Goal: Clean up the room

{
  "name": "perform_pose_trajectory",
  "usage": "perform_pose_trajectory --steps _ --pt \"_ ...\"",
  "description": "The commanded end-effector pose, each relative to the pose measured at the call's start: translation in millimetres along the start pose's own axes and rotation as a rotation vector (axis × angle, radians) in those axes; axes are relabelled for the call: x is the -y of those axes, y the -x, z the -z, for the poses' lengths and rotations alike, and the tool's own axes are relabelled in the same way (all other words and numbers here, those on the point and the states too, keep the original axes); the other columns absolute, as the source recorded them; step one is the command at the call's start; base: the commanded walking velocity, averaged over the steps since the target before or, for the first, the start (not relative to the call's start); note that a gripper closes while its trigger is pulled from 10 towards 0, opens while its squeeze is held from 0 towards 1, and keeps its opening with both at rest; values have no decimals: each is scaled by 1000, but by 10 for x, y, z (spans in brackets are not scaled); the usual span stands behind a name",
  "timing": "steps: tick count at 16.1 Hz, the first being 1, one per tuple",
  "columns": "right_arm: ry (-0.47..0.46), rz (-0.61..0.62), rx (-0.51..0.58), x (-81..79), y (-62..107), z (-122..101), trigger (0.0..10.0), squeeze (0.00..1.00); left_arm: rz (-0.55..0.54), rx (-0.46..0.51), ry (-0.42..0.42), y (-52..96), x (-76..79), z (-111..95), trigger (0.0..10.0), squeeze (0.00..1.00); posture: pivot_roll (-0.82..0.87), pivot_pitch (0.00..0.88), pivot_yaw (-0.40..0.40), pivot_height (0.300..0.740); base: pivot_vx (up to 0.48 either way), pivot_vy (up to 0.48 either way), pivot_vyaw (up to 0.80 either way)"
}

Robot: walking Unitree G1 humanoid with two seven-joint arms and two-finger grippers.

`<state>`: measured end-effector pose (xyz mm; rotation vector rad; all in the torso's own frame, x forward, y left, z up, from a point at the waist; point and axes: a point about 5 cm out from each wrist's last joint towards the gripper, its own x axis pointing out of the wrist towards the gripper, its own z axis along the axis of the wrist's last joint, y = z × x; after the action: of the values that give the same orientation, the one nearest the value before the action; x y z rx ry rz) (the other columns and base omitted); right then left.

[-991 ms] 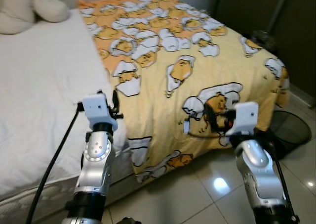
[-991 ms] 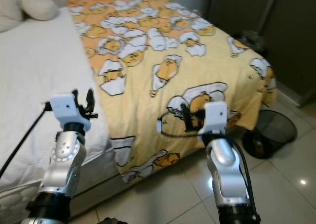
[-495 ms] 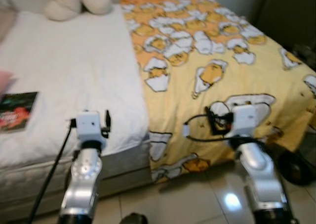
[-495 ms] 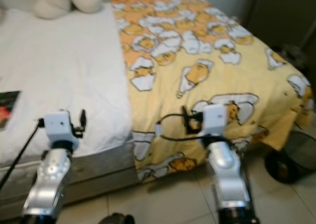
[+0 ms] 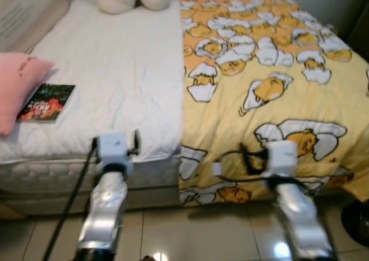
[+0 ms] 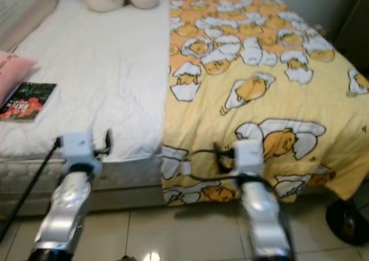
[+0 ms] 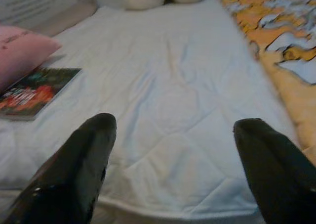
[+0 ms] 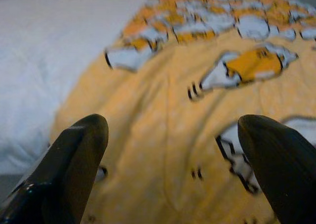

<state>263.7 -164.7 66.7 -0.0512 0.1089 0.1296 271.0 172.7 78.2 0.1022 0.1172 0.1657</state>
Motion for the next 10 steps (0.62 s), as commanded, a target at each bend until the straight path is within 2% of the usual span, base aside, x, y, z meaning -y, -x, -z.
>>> perform_pose_trajectory --steps 1,2,3,5,6,9,10 --pt "19 26 6 105 -10 -13 10000 1000 20 4 13 -30 62 -34 10000 1000 -165 0 68 740 0 0 594" --pt "15 32 6 117 -26 -14 10000 1000 16 10 -3 -46 54 -44 10000 0 -164 0 68 740 0 0 587" --pt "7 43 8 136 -60 -15 10000 1000 20 32 -27 -76 31 -67 10000 0 -161 0 70 740 0 0 594" --pt "-5 46 13 135 -87 -20 10000 1000 21 30 1 -82 3 -66 10000 0 -155 0 72 740 0 0 594" --pt "-16 42 18 125 -101 -24 10000 1000 35 25 48 -73 3 -58 10000 0 -152 0 71 740 0 412 587" --pt "-42 -31 25 42 -92 -23 10000 1000 35 -25 23 -1 -27 72 10000 0 -144 0 61 740 0 461 583" --pt "-44 -43 14 42 -90 0 10000 1000 65 -55 31 12 23 130 10000 0 -142 0 58 740 -296 266 575"
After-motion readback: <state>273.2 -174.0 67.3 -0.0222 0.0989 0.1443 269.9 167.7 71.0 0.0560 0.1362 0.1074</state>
